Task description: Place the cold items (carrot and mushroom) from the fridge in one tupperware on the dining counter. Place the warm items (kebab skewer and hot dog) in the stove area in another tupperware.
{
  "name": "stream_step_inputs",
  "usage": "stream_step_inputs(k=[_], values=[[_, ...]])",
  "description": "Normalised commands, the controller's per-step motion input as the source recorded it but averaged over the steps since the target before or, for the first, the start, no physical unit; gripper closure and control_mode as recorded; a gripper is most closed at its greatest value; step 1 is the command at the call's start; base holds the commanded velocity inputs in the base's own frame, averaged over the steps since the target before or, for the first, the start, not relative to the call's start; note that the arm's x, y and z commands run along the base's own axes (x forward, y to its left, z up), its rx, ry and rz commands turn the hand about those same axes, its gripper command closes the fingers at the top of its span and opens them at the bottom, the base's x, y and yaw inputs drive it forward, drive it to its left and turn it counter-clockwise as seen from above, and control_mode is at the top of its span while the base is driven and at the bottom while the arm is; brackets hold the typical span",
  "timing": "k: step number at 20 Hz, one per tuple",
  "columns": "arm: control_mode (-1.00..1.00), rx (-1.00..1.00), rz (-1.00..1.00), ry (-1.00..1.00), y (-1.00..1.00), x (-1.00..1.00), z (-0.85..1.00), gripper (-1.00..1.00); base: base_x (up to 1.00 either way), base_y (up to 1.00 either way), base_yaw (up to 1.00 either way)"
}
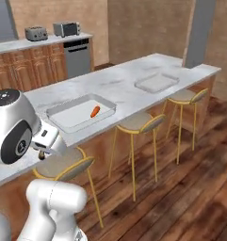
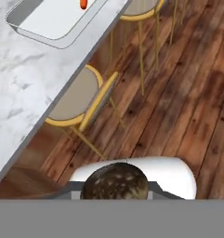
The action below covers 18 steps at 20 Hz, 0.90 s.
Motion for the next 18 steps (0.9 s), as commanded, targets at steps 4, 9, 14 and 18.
stream_step_inputs(k=[4, 9, 14, 18], values=[[1.00, 0.00, 0.00, 0.00, 0.00, 0.00, 0.00, 1.00, 0.27, -0.49, 0.84], [1.00, 0.00, 0.00, 0.00, 0.00, 0.00, 0.00, 1.00, -0.07, -0.42, 0.92], [1.00, 0.00, 0.00, 0.00, 0.00, 0.00, 0.00, 1.00, -0.11, -0.64, 0.83], [1.00, 0.00, 0.00, 0.00, 0.00, 0.00, 0.00, 1.00, -0.45, -0.99, 0.55]])
